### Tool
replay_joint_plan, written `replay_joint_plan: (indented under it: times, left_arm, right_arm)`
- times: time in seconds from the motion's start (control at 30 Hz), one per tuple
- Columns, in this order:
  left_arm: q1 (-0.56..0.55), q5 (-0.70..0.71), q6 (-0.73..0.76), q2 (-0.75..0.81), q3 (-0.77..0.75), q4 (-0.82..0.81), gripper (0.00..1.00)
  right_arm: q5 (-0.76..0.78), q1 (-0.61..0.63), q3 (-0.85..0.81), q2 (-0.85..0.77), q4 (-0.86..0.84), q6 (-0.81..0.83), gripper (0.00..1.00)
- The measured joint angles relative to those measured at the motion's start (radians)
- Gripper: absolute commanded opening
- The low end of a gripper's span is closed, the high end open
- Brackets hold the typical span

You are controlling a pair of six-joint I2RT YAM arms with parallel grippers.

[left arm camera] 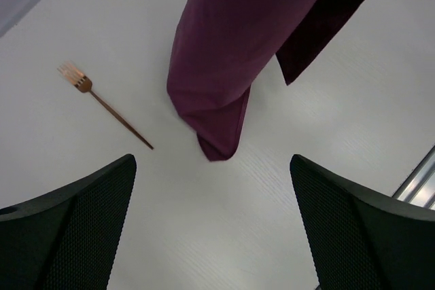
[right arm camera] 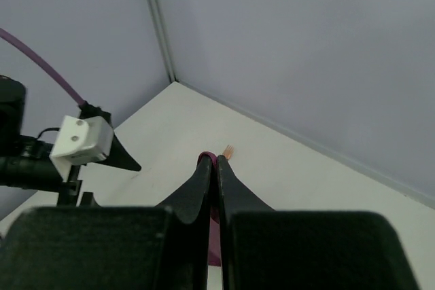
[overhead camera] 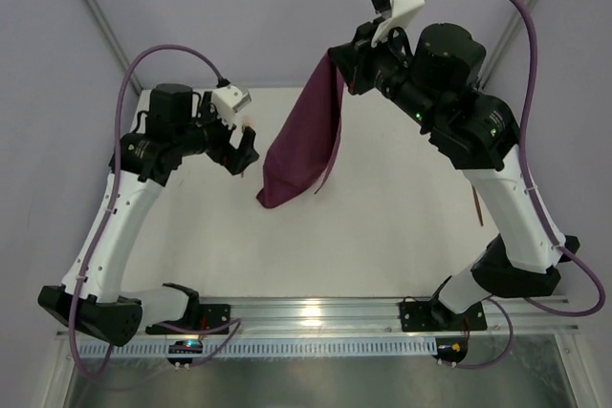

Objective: Fold the napkin into a case and place the utensils inside
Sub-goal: Pick up the crumpled napkin from the center of the board.

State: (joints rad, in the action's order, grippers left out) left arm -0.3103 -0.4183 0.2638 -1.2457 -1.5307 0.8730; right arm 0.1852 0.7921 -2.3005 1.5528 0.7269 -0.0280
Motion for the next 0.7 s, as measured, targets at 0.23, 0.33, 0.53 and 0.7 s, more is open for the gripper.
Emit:
replay_joint_plan:
  times: [0.23,0.33,0.53,0.7]
  left_arm:
    - [-0.122,0.070,0.034,-0.001,0.274,-0.039,0.99]
    - [-0.203,0.154,0.075,-0.021,0.424,-0.060,0.99]
    - [-0.258,0.314,0.119,-0.070,0.668,-0.141,0.87]
    - [-0.266,0.324,0.112,-0.149,0.699,-0.232,0.54]
  right_arm:
    - [-0.005,0.013,0.173,-0.124,-0.035,-0.035,0.03]
    - [-0.010,-0.013,0.289,-0.172,-0.047,-0.056,0.03]
    - [-0.041,-0.132,0.584,-0.230,-0.101,-0.109,0.03]
    - [-0.043,-0.157,0.727,-0.239,-0.114,-0.129,0.03]
